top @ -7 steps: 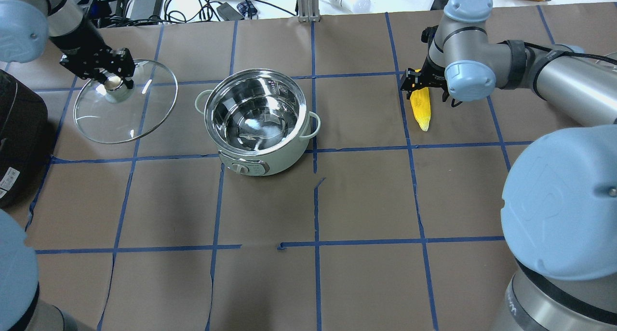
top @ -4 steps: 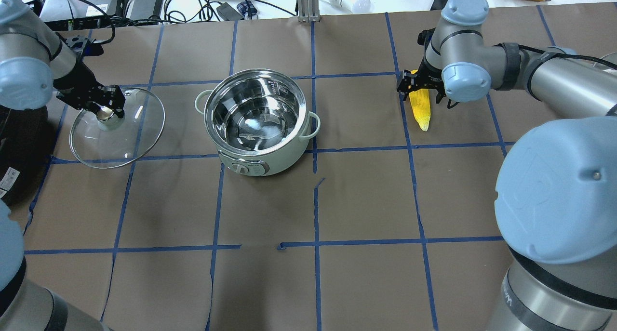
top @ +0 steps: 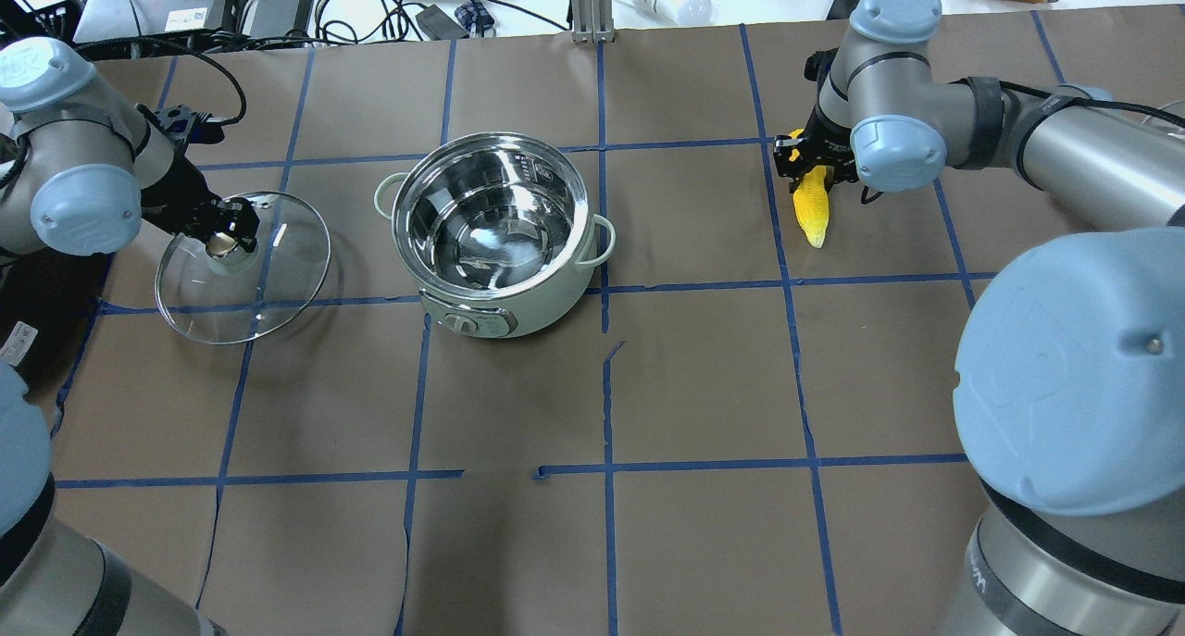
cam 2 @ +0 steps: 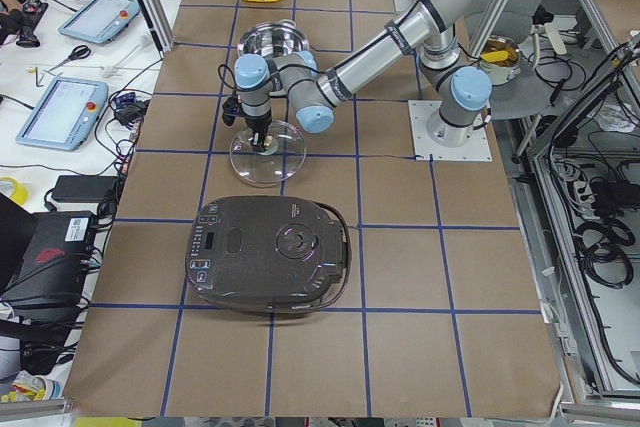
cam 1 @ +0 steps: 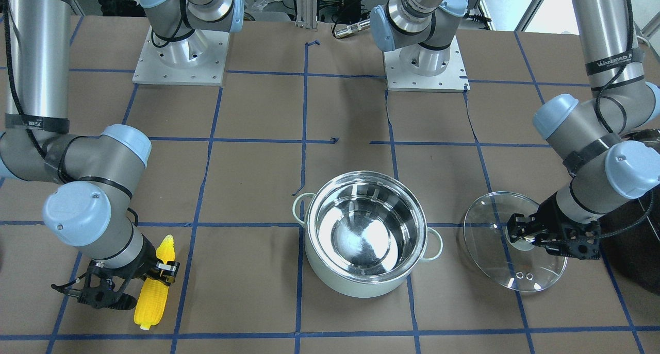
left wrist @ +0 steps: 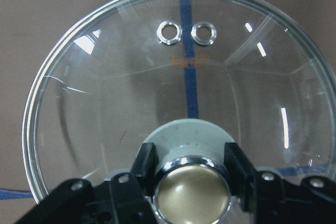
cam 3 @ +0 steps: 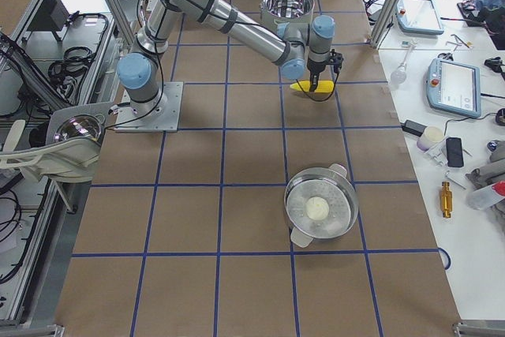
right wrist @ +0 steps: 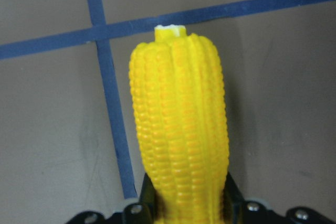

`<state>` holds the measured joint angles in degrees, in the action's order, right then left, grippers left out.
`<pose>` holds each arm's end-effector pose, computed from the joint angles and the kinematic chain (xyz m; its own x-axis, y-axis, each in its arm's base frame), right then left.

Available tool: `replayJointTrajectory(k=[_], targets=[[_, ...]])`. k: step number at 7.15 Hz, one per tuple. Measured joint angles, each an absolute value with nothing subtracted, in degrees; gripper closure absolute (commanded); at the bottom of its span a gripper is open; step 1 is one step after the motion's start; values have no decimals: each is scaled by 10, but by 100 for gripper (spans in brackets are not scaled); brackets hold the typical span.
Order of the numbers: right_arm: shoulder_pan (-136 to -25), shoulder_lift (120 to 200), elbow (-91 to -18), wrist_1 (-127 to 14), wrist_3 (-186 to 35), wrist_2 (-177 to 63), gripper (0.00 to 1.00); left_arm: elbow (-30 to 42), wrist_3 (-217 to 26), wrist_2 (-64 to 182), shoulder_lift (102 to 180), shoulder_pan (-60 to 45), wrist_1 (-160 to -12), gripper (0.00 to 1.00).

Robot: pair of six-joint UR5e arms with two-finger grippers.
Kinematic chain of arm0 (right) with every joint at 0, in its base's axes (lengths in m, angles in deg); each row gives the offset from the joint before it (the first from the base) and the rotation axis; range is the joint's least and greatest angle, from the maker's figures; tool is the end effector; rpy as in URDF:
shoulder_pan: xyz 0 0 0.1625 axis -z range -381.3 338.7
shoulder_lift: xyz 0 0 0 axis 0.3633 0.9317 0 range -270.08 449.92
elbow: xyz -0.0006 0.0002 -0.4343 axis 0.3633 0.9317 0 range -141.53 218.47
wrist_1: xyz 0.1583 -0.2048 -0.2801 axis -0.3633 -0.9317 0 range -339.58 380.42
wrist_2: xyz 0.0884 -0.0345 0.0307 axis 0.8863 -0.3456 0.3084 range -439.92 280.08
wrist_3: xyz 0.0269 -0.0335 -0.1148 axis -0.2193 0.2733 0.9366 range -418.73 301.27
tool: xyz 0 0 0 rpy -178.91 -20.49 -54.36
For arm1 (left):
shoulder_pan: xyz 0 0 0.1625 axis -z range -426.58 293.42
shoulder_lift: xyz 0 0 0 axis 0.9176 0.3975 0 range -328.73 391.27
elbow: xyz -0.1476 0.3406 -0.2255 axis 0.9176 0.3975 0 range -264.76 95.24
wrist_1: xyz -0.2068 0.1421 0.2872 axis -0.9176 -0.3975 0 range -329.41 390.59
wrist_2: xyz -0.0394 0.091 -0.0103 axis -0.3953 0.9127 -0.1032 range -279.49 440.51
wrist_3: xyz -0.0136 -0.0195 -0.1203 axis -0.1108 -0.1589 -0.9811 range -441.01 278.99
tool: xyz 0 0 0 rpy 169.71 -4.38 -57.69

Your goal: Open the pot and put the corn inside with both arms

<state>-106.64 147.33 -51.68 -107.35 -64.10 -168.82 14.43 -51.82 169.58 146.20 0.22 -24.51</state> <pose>0.0829 -0.6535 0.2219 -0.9847 0.1721 -0.0272 0.1738 0.9811 -0.0857 0.1042 -0.5866 0.2347 -0.9945 0.1044 0.0076 0.1043 0.9944 -0.0198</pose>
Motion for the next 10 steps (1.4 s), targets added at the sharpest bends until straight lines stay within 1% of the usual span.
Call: replayJointTrajectory(k=[1,2,4,5,6,8,10], targets=[[-1072,1495,-505,-1055,-658,-1686,100,145,-517,1696,1465,2,-245,78],[-1089,1516,-473,-1010,-677,-1685,100,145,-517,1697,1467,2,-244,78],[-1161,1530,-377,-902,-759,-1687,100,145,-518,1699,1469,1,-244,69],[-1207,1530,-338,-868,-792,-1691,100,145,-519,1699,1471,1,-244,29],[-1252,1524,-307,-852,-812,-1697,100,145,-520,1700,1471,1,-244,10],[-1335,1490,-264,-847,-852,-1719,100,145,-520,1700,1472,1,-244,4],[-1383,1448,-254,-866,-893,-1723,98,140,-519,1702,1463,2,-248,3]])
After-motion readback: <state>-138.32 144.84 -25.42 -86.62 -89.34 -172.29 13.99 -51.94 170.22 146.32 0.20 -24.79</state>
